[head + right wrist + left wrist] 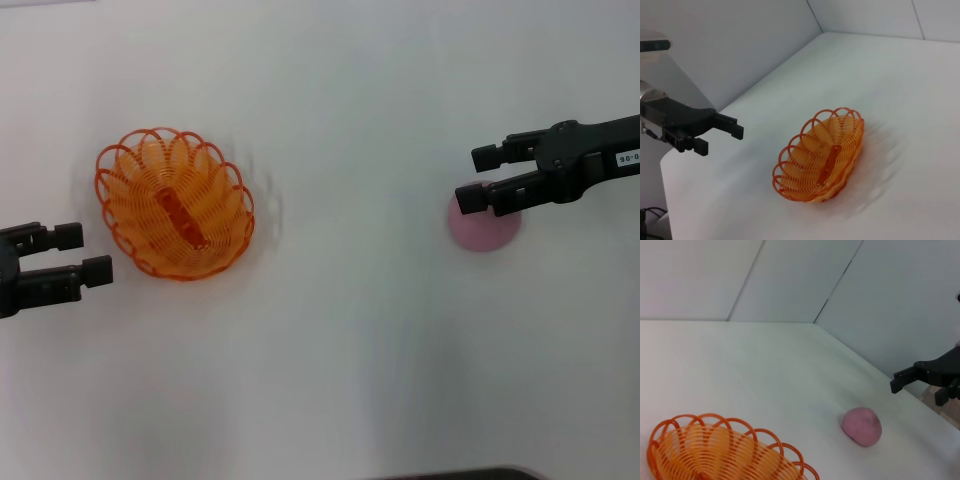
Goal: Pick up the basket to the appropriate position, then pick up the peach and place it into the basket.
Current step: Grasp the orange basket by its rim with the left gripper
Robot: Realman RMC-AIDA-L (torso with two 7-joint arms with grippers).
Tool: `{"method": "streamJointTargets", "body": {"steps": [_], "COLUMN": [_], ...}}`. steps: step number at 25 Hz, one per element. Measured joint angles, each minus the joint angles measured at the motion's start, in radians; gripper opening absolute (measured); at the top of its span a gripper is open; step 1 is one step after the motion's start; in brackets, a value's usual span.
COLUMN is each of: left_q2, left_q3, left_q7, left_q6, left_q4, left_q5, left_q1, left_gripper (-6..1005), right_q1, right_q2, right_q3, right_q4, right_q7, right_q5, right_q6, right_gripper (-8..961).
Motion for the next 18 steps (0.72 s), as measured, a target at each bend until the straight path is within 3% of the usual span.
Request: {"method": "streamJointTargets", "body": {"steps": [16, 18], "left_q2": [0.0, 0.005], "left_q3": [0.0, -0.005], "left_q7": [-0.024, -0.097], "left_q6": [-0.001, -0.003], "left_q4": [0.0, 0.001], "left_q5": [0.025, 0.02], "left_q1": [-0.007, -0.026], "left_gripper": [812, 810], "right_q1": [-0.002, -0.001], "right_q2": [-0.001, -0.002], "right_q3": [-0.002, -0.002], "right_q4": [0.0, 0.0], "right_q7": [0.0, 0.001], "right_q5": [-0.003, -0.003], "right_q6": [0.0, 0.0], "right_gripper": [948, 948]}}
